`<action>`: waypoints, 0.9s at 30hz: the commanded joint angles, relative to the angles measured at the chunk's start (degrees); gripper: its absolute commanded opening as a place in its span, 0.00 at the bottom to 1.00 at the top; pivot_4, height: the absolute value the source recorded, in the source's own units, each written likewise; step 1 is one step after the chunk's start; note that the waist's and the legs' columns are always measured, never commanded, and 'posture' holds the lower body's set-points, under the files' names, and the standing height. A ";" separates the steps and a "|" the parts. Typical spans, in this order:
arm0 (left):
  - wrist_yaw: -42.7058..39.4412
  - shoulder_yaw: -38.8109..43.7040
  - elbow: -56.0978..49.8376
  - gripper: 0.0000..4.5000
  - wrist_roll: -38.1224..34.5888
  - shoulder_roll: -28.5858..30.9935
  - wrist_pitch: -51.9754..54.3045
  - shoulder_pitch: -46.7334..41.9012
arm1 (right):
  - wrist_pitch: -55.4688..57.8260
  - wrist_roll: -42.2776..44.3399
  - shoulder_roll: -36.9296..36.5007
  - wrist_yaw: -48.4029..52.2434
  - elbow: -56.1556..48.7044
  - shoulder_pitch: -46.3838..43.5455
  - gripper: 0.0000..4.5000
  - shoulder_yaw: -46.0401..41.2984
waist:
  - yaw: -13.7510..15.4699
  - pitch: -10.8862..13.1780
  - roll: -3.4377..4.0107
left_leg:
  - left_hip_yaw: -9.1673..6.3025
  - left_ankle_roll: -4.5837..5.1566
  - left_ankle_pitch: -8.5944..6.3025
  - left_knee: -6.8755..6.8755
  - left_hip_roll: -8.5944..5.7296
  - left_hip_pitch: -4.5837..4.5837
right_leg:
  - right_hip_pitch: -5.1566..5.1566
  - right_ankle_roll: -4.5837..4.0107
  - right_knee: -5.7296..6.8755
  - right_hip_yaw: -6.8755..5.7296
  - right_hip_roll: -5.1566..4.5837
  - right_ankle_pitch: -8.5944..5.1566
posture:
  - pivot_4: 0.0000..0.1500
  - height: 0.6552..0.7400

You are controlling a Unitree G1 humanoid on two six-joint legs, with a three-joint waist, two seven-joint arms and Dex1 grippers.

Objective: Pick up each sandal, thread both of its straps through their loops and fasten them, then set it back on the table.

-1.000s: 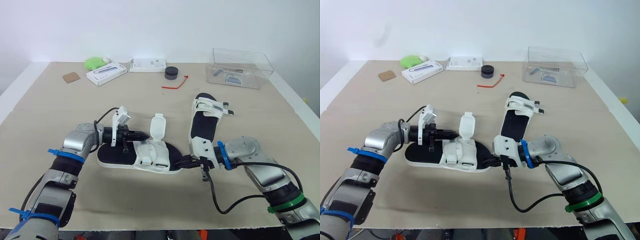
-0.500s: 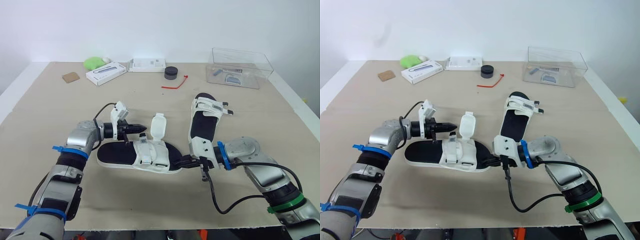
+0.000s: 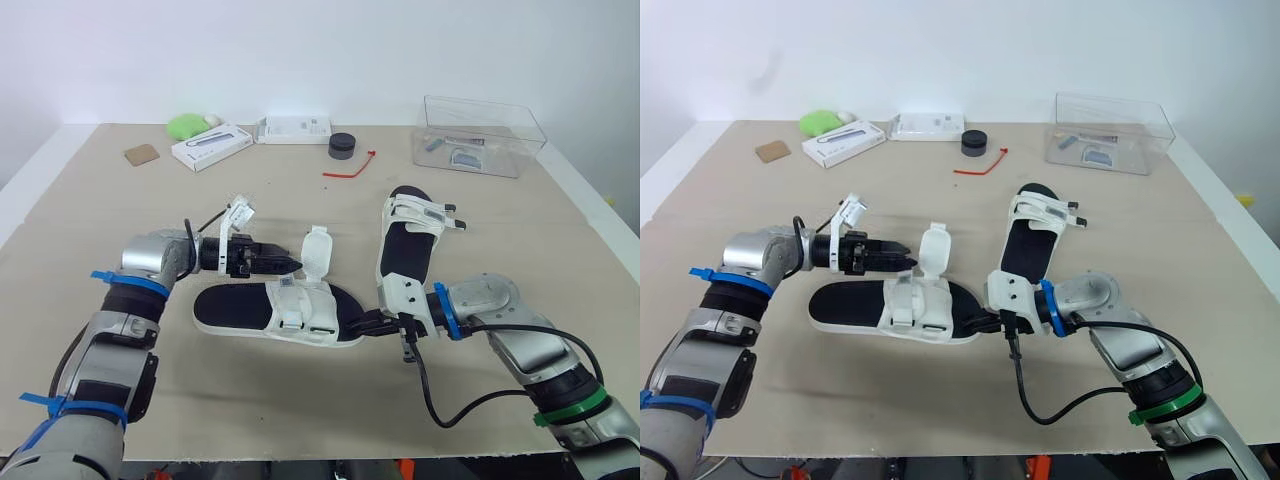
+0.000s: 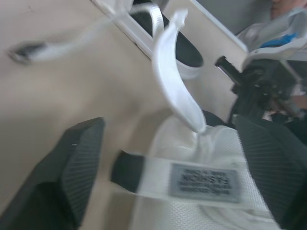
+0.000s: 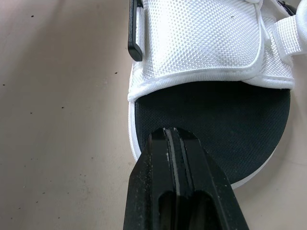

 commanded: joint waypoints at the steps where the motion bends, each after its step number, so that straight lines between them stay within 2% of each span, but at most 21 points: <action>1: 2.45 2.89 2.77 0.98 -1.31 -2.48 0.95 -4.96 | 0.17 -1.38 -0.08 -0.78 0.41 0.18 0.00 0.07 | 0.03 0.01 -0.02 | -0.02 0.00 0.00 0.04 0.00 -0.02 | 0.00 0.00 0.00 -0.02 0.00 0.00 | 1.00 1.00; 7: 2.34 4.13 8.77 0.98 -1.94 -6.49 2.50 -9.53 | 0.09 -1.53 -0.03 -0.90 0.29 0.23 0.00 0.04 | -0.10 0.01 -0.02 | -0.01 0.00 0.00 0.01 0.00 -0.01 | -0.01 0.00 0.01 -0.01 0.04 0.00 | 1.00 1.00; 10: 5.48 6.94 16.23 0.98 -2.38 -10.18 4.31 -14.86 | -0.04 -1.72 -0.21 -1.00 0.22 0.27 0.00 -0.08 | 0.03 0.02 -0.04 | -0.06 0.00 0.00 0.06 -0.02 -0.08 | -0.01 0.01 0.01 -0.06 0.03 0.01 | 1.00 1.00; 14: 6.00 9.15 22.19 0.98 -2.03 -11.74 4.65 -18.70 | -0.19 -1.95 -0.33 -1.16 0.10 0.48 0.00 -0.23 | -0.28 0.02 -0.05 | -0.02 0.00 0.00 0.11 -0.05 -0.09 | -0.01 0.04 0.01 -0.01 0.02 0.04 | 1.00 1.00; 17: 8.48 12.38 26.75 0.98 -2.35 -12.61 2.01 -21.54 | -0.32 -2.02 -0.57 -1.37 -0.23 0.87 0.00 -0.36 | -0.31 0.02 -0.05 | -0.02 0.00 0.00 0.05 -0.04 -0.08 | -0.05 0.04 0.00 -0.01 0.03 0.03 | 1.00 1.00; 22: 11.42 12.98 31.97 0.98 1.00 -13.14 -4.50 -23.30 | -0.34 -2.05 -0.66 -1.79 -0.54 1.11 0.00 -0.37 | -0.24 0.02 -0.05 | -0.04 -0.01 0.00 0.06 -0.05 -0.10 | -0.05 0.04 0.00 -0.03 0.01 0.03 | 1.00 1.00; 25: 11.56 12.77 33.17 0.98 2.72 -13.58 -8.11 -23.41 | -0.29 -2.01 -0.76 -1.99 -0.69 1.18 0.00 -0.43 | -0.26 0.02 -0.05 | 0.00 -0.01 0.00 0.06 -0.06 -0.08 | -0.04 0.05 0.01 0.01 0.00 0.04 | 1.00 1.00; 27: 8.74 11.02 31.91 0.98 4.49 -14.33 -11.59 -22.58 | -0.37 -2.04 -0.94 -2.04 -0.72 1.29 0.00 -0.56 | -0.24 0.02 -0.05 | -0.01 -0.01 0.00 0.06 -0.06 -0.09 | -0.04 0.05 0.01 0.00 0.01 0.04 | 1.00 1.00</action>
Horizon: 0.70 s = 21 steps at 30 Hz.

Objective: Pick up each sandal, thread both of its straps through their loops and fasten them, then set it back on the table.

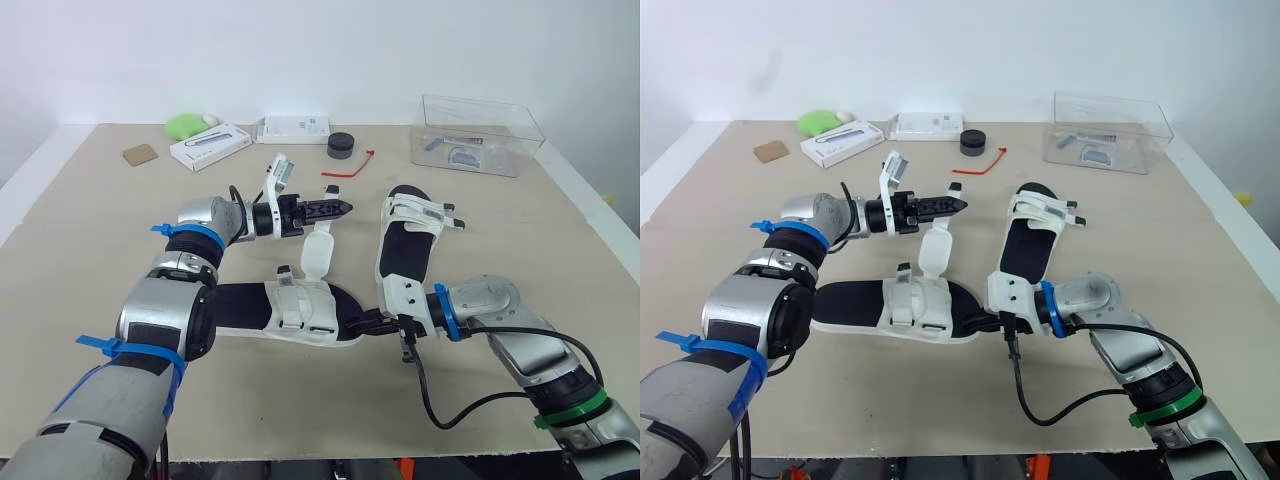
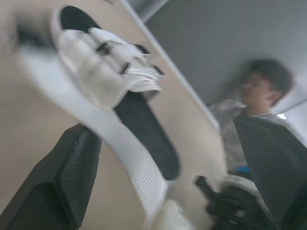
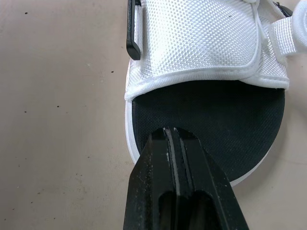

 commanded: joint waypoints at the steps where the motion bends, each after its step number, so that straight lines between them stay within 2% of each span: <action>1: -4.76 -2.03 -2.46 0.87 2.50 -1.07 -5.36 -0.60 | 0.37 -1.52 -1.13 -0.73 -0.13 0.67 0.00 -0.55 | 0.08 0.00 0.00 | -0.01 0.00 0.00 0.00 0.00 -0.01 | 0.00 0.00 0.00 -0.01 0.00 0.00 | 1.00 1.00; 2: -6.40 -2.86 -2.95 0.81 3.14 -1.29 -5.88 -0.23 | 0.33 -1.56 -1.19 -0.76 -0.12 0.66 0.00 -0.55 | 0.12 0.00 0.00 | -0.01 0.00 0.00 0.00 0.00 -0.01 | 0.00 0.00 0.00 -0.01 0.00 0.00 | 1.00 1.00; 5: -8.26 -3.54 -3.52 0.49 4.11 -1.51 -7.74 0.58 | 0.40 -1.52 -1.20 -0.80 -0.01 0.44 0.00 -0.53 | 0.12 0.00 0.00 | 0.04 0.00 0.00 0.00 -0.02 -0.01 | 0.00 0.00 0.00 0.03 -0.01 0.00 | 1.00 1.00; 7: -8.84 -3.15 -4.25 0.34 4.02 -1.45 -9.23 0.97 | 0.40 -1.51 -1.17 -0.81 0.09 0.31 0.00 -0.51 | 0.11 0.00 0.00 | 0.05 0.00 0.00 0.00 -0.02 -0.01 | -0.01 0.00 0.00 0.04 -0.01 0.00 | 1.00 1.00; 10: -8.78 -3.29 -5.76 0.03 4.65 -1.24 -12.61 1.45 | 0.30 -1.52 -1.14 -0.71 0.32 0.17 0.00 -0.45 | 0.15 0.00 0.00 | 0.02 0.00 0.00 0.00 -0.01 -0.01 | -0.01 0.00 0.00 0.03 0.00 0.00 | 1.00 1.00; 15: -10.54 -6.62 -14.62 0.01 8.33 0.43 -25.10 5.49 | 0.33 -1.57 -0.86 -0.69 0.42 -0.03 0.00 -0.19 | 0.13 0.00 0.00 | 0.05 0.00 0.00 0.00 0.00 0.00 | -0.01 0.00 0.00 0.05 -0.01 0.00 | 1.00 1.00; 18: -10.92 -10.48 -24.74 0.01 13.18 2.76 -42.88 12.23 | 0.36 -1.44 -0.89 -0.64 0.41 -0.02 0.00 -0.28 | 0.14 0.00 0.01 | 0.08 -0.01 0.00 -0.04 0.06 0.06 | -0.01 -0.02 0.01 0.14 -0.02 0.01 | 1.00 1.00; 20: -12.90 -13.35 -35.68 0.01 16.49 6.14 -64.05 20.54 | 0.27 -1.40 -1.16 -0.63 0.24 0.51 0.00 -0.41 | 0.11 -0.02 0.03 | 0.10 -0.02 0.00 -0.08 0.11 0.09 | -0.03 -0.05 0.00 0.21 -0.05 0.03 | 1.00 1.00; 21: -13.43 -14.36 -38.75 0.01 17.31 7.28 -71.10 23.06 | 0.21 -1.39 -1.25 -0.62 0.19 0.70 0.00 -0.47 | 0.11 -0.02 0.03 | 0.09 -0.03 0.00 -0.12 0.14 0.14 | -0.04 -0.08 0.01 0.31 -0.05 0.05 | 1.00 1.00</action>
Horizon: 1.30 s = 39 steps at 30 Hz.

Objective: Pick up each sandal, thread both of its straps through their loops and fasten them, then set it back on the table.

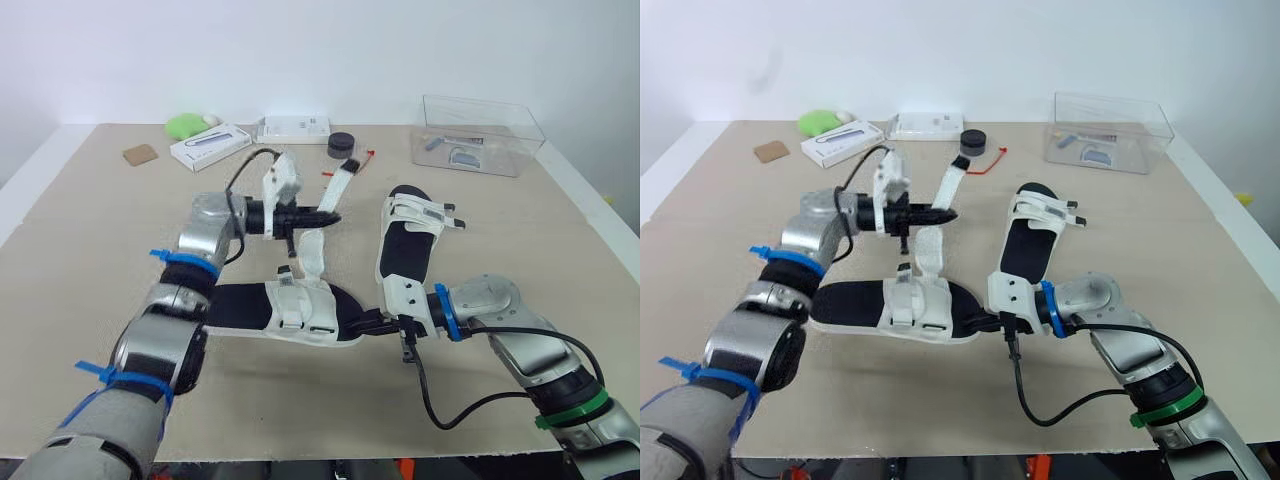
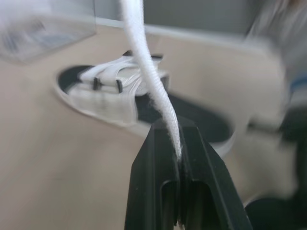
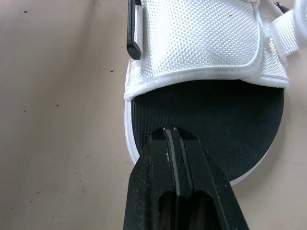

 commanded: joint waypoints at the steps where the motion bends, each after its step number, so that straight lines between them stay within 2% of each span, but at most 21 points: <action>1: -2.70 -3.43 -14.47 0.01 3.17 4.15 -30.83 8.18 | 0.29 -1.32 -1.05 -0.44 0.24 0.84 0.00 -0.54 | 0.06 0.00 0.00 | 0.01 -0.01 0.00 -0.03 0.01 0.02 | -0.03 -0.05 0.00 0.08 -0.02 0.03 | 1.00 1.00; 3: -1.44 -4.19 -17.02 0.01 3.25 5.83 -42.93 10.88 | 0.28 -1.28 -1.08 -0.24 0.24 0.92 0.00 -0.49 | 0.36 0.00 -0.01 | 0.00 -0.04 -0.01 0.00 -0.04 0.04 | 0.01 -0.33 -0.01 0.08 -0.13 0.20 | 1.00 1.00; 6: 0.72 -5.35 -16.93 0.01 4.07 8.02 -54.24 11.95 | 0.01 -1.39 -0.84 0.03 0.78 0.56 0.00 -0.20 | 0.44 0.00 -0.01 | 0.08 -0.01 0.02 0.19 -0.06 -0.01 | 0.07 0.11 -0.06 0.09 -0.14 0.20 | 1.00 1.00; 12: 6.83 -8.55 -10.90 0.01 12.10 10.82 -67.30 9.29 | -0.78 -1.81 0.22 0.54 2.34 -0.86 0.00 0.57 | 0.34 0.00 -0.01 | 0.40 0.22 0.15 0.24 -0.09 0.06 | 0.14 0.33 -0.18 0.19 -0.12 0.43 | 1.00 1.00; 15: 9.63 -10.37 -10.61 0.20 14.07 12.10 -67.59 9.14 | -1.03 -1.88 0.55 0.81 2.88 -1.35 0.00 0.86 | 0.16 0.00 -0.01 | 0.45 0.22 0.15 0.23 -0.04 0.03 | 0.12 0.32 -0.20 0.19 -0.05 0.42 | 1.00 1.00; 21: 14.06 -12.43 -12.85 0.85 14.51 14.94 -63.62 8.92 | -1.60 -2.04 0.61 1.30 3.53 -1.48 0.00 0.87 | 0.15 0.00 -0.01 | 0.42 0.23 0.14 0.20 0.02 0.03 | 0.10 0.31 -0.19 0.19 0.03 0.43 | 1.00 1.00; 24: 12.92 -13.28 -16.94 0.85 8.51 18.09 -55.07 10.22 | -1.67 -2.04 0.70 1.41 3.48 -1.38 0.00 0.93 | 0.10 0.00 -0.01 | 0.44 0.23 0.14 0.20 0.02 0.05 | 0.11 0.31 -0.18 0.19 0.03 0.43 | 1.00 1.00; 29: 8.24 -11.17 -26.86 0.85 -5.11 23.71 -30.08 15.01 | -1.72 -1.84 0.57 1.85 3.51 -1.33 0.00 0.79 | 0.05 0.00 0.00 | 0.41 0.23 0.14 0.16 0.08 0.04 | 0.07 0.28 -0.17 0.17 0.07 0.40 | 1.00 1.00; 32: 5.66 -8.63 -33.21 0.85 -17.57 28.96 -1.84 17.43 | -1.92 -1.88 0.58 2.32 3.63 -1.32 0.00 1.07 | -0.04 0.01 0.00 | 0.40 0.23 0.14 0.14 0.09 0.04 | 0.04 0.24 -0.15 0.16 0.09 0.37 | 1.00 1.00; 36: 5.38 -3.70 -45.16 0.85 -44.12 37.29 37.68 21.13 | -1.94 -1.86 1.09 2.62 4.00 -1.84 0.00 1.51 | -0.20 0.02 -0.02 | 0.22 0.23 0.14 0.13 0.15 0.00 | 0.01 0.17 -0.12 0.02 0.14 0.28 | 1.00 1.00; 38: 4.39 -1.33 -52.49 0.85 -53.58 41.46 48.28 25.87 | -2.03 -1.93 1.34 2.75 4.27 -2.07 0.00 1.66 | -0.39 0.02 0.03 | 0.11 0.20 0.11 0.04 0.20 0.01 | -0.03 0.13 -0.12 -0.01 0.13 0.18 | 1.00 1.00; 39: 3.89 -0.71 -56.67 0.85 -54.79 43.48 50.23 29.90 | -2.14 -1.99 1.47 2.83 4.50 -2.21 0.00 1.71 | -0.42 0.02 0.02 | 0.07 0.19 0.08 -0.03 0.10 0.09 | 0.00 0.11 -0.06 0.00 0.06 0.04 | 1.00 1.00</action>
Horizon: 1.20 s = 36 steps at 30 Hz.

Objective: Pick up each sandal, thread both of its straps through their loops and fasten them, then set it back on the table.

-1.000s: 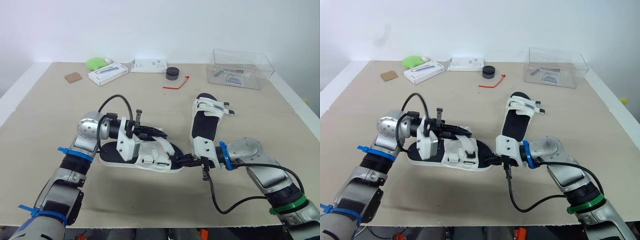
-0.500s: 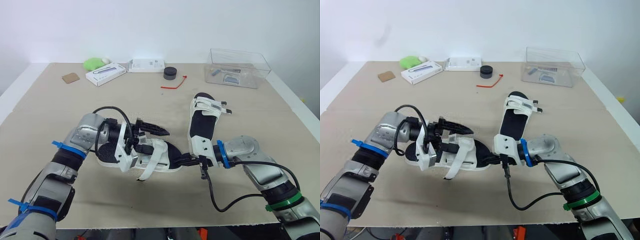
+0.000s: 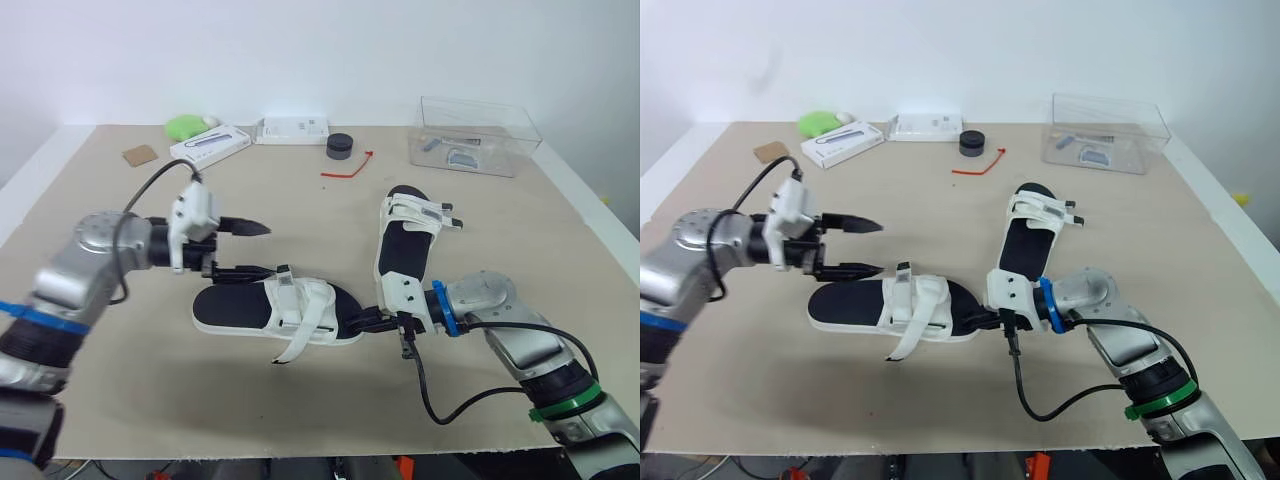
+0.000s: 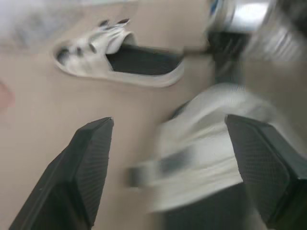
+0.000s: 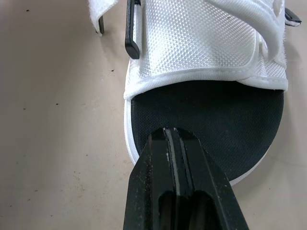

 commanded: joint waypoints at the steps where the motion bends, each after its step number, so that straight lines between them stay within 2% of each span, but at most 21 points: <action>1: -2.18 3.39 -13.52 0.85 -9.58 5.30 11.05 9.55 | 0.04 -1.33 0.13 0.35 1.16 -0.22 0.00 1.07 | -0.28 0.00 -0.02 | 0.00 -0.03 -0.02 -0.01 0.00 0.01 | -0.02 -0.02 0.03 0.00 0.00 -0.05 | 1.00 1.00; 5: 0.44 5.32 -17.65 0.85 -7.79 4.63 12.37 16.39 | -0.33 -1.43 0.24 0.50 1.57 -0.38 0.00 1.14 | -0.50 0.00 -0.08 | -0.03 -0.16 -0.15 -0.11 0.02 0.20 | 0.04 -0.16 0.15 0.03 0.01 -0.29 | 1.00 1.00; 11: 2.32 3.70 -19.16 0.85 -0.23 1.52 9.58 19.40 | -0.35 -1.56 0.32 0.22 1.31 -0.07 0.00 1.09 | 0.03 0.02 -0.06 | 0.01 -0.20 -0.07 -0.09 0.01 0.37 | 0.22 -0.50 0.16 -0.17 0.08 -0.39 | 1.00 1.00; 18: 3.34 -0.59 -15.34 0.85 14.86 -4.15 -1.18 20.13 | 0.00 -1.58 0.00 -0.02 0.51 0.65 0.00 0.79 | 0.12 0.01 -0.07 | 0.07 -0.23 -0.11 -0.13 0.02 0.36 | 0.19 -0.34 0.14 -0.06 0.09 -0.29 | 1.00 1.00; 28: 2.82 -2.64 -14.82 0.85 16.59 -10.23 1.32 19.04 | 0.34 -1.74 0.21 -0.43 0.32 0.71 0.00 0.59 | 0.14 0.01 -0.08 | 0.07 -0.23 -0.11 -0.11 0.00 0.36 | 0.20 -0.30 0.14 -0.02 0.05 -0.26 | 1.00 1.00; 31: 2.67 -3.04 -14.19 0.68 16.71 -11.12 3.05 17.81 | 0.39 -1.75 0.17 -0.51 0.35 0.72 0.00 0.56 | 0.18 0.01 -0.08 | 0.07 -0.23 -0.11 -0.11 0.00 0.36 | 0.21 -0.30 0.14 -0.05 0.07 -0.27 | 1.00 1.00; 33: 2.85 -3.59 -13.07 0.50 17.01 -11.77 4.59 16.97 | 0.35 -1.79 0.20 -0.54 0.46 0.66 0.00 0.58 | 0.18 0.01 -0.08 | 0.08 -0.23 -0.11 -0.11 0.00 0.36 | 0.21 -0.30 0.14 -0.05 0.07 -0.27 | 1.00 1.00; 36: 3.27 -3.74 -12.48 0.14 15.76 -12.68 8.35 15.70 | 0.44 -1.79 0.31 -0.63 0.46 0.55 0.00 0.61 | 0.15 0.01 -0.08 | 0.07 -0.23 -0.11 -0.11 -0.02 0.36 | 0.21 -0.29 0.14 -0.04 0.09 -0.26 | 1.00 1.00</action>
